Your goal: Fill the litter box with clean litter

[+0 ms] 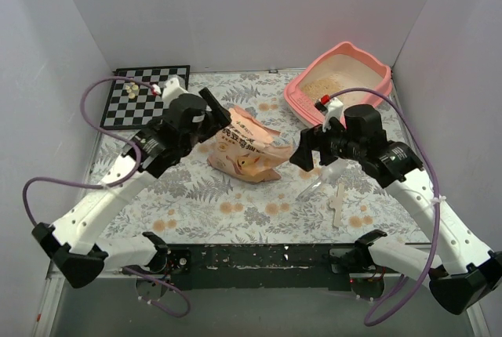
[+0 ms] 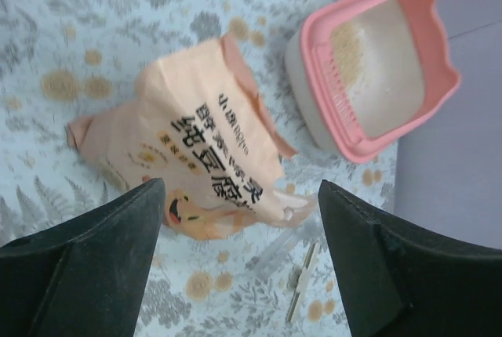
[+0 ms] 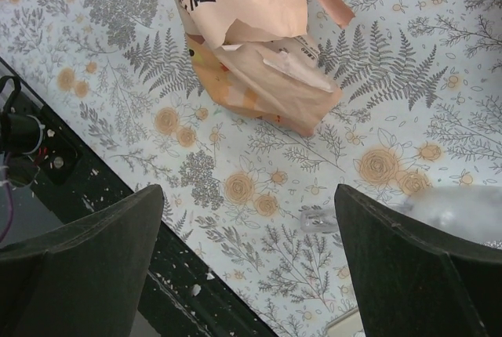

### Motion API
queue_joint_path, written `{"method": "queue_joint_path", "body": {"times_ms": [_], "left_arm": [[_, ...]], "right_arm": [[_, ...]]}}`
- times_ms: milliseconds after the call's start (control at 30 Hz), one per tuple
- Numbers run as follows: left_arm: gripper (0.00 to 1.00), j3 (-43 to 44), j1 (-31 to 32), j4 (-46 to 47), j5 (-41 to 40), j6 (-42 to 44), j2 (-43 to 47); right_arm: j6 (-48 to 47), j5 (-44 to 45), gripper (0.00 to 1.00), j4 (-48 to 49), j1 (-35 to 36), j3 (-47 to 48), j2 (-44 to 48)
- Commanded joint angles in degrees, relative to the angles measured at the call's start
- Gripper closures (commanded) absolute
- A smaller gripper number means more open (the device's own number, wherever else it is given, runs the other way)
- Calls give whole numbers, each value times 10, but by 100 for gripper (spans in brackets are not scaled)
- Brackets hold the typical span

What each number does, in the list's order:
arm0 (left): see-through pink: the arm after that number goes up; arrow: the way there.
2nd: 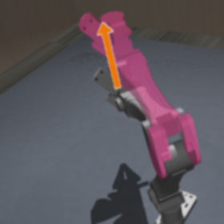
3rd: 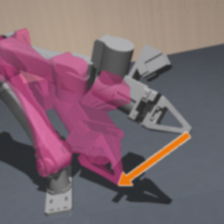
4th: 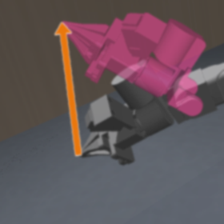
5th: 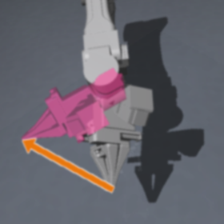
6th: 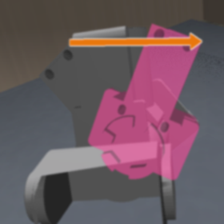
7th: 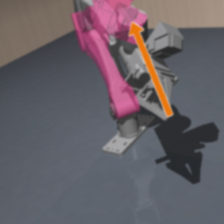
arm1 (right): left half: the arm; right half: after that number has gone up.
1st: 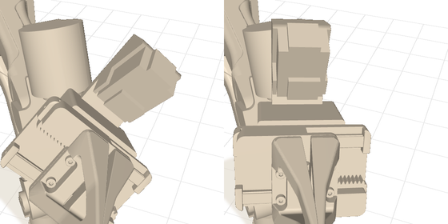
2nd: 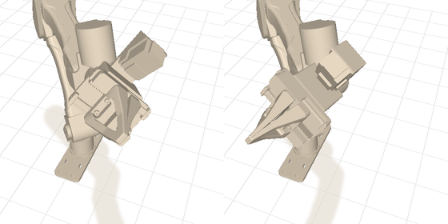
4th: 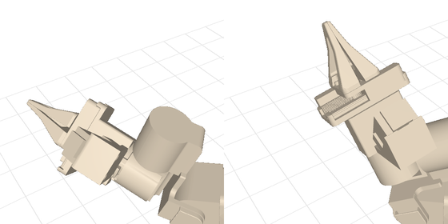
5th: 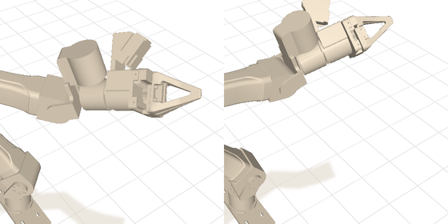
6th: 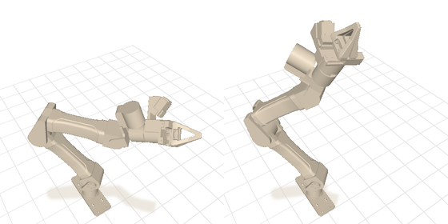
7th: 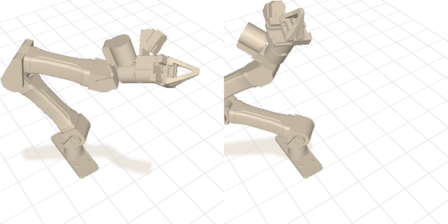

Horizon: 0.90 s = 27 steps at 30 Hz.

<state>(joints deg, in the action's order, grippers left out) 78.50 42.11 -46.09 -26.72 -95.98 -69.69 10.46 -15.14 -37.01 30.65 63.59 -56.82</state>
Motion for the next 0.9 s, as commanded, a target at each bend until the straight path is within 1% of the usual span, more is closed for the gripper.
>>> {"method": "queue_joint_path", "body": {"times_ms": [0, 100, 167, 233, 300, 333, 400, 467, 600, 767, 867], "left_arm": [[18, 6, -49, 87, -5, 191, 30], [15, 54, -124, 81, 99, 270, -25], [14, 76, -143, 92, 145, 329, -75], [11, 71, -163, 131, 183, 395, -112], [10, 47, -188, 185, 243, 430, -128], [9, 33, -200, 214, 302, 441, -133], [8, 9, -232, 263, 373, 450, -141], [8, -4, -264, 292, 449, 454, -157], [8, 0, -310, 308, 555, 449, -206], [8, -14, -338, 369, 707, 423, -248], [9, -5, -338, 373, 746, 425, -273]], "right_arm": [[-54, -19, 2, 27, 1, 36, -13], [-60, -24, 2, 28, 1, 45, -26], [-64, -28, 2, 28, 1, 46, -30], [-63, -33, 2, 29, 1, 45, -32], [-63, -39, 2, 23, 2, 43, -32], [-62, -40, 2, 21, 1, 43, -32], [-49, -58, 2, 19, 2, 39, -26], [-40, -72, 2, 18, 2, 35, -16], [-38, -74, 2, 12, 2, 26, 7], [-40, -75, 2, 1, 2, 22, 10], [-37, -75, 2, 5, 4, 17, 14]]}}
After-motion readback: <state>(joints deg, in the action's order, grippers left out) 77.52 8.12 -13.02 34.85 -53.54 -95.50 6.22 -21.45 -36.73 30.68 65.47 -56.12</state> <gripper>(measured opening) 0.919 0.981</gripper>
